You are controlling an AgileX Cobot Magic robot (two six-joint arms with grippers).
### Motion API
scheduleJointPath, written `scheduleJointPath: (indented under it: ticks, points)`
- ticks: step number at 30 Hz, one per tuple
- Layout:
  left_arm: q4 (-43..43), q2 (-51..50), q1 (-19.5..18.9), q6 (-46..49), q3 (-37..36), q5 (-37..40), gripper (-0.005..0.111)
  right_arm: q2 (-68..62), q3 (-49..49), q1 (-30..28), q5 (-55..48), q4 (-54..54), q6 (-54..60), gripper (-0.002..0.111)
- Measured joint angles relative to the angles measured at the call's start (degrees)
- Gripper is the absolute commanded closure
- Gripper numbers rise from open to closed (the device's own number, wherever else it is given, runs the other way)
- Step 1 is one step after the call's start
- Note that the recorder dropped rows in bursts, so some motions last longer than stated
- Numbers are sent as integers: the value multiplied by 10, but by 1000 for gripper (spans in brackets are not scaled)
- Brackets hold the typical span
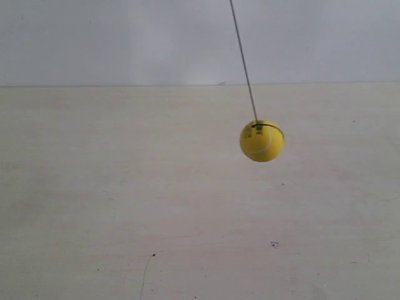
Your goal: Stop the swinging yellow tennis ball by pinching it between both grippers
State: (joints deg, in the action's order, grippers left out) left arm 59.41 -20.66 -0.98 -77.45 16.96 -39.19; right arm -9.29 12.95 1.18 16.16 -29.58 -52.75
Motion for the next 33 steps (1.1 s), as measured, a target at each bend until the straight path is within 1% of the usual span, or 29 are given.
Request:
scheduleJointPath:
  ticks: [5, 9, 12, 14, 17, 19, 25, 33]
  points:
    - [16, -141, 0, 14, 18, -22, 102, -42, 47, 0, -16, -103, -72, 108]
    - [25, -243, 0, 62, 18, -84, 102, -129, 65, 0, -8, -186, -134, 108]
    - [34, -313, 0, 95, 19, -125, 102, -204, 72, 0, 32, -259, -187, 108]
    - [43, -360, 0, 113, 19, -138, 102, -257, 77, 0, 73, -309, -223, 108]
    - [47, -421, 0, 143, 19, -154, 102, -328, 83, 0, 133, -352, -244, 108]
    - [49, -449, 0, 171, 19, -165, 102, -374, 85, 0, 168, -367, -241, 108]
    - [50, -507, 0, 247, 19, -168, 102, -477, 85, 0, 272, -380, -181, 108]
    - [33, -544, 0, 291, 19, -180, 102, -560, 86, 0, 344, -381, -108, 108]
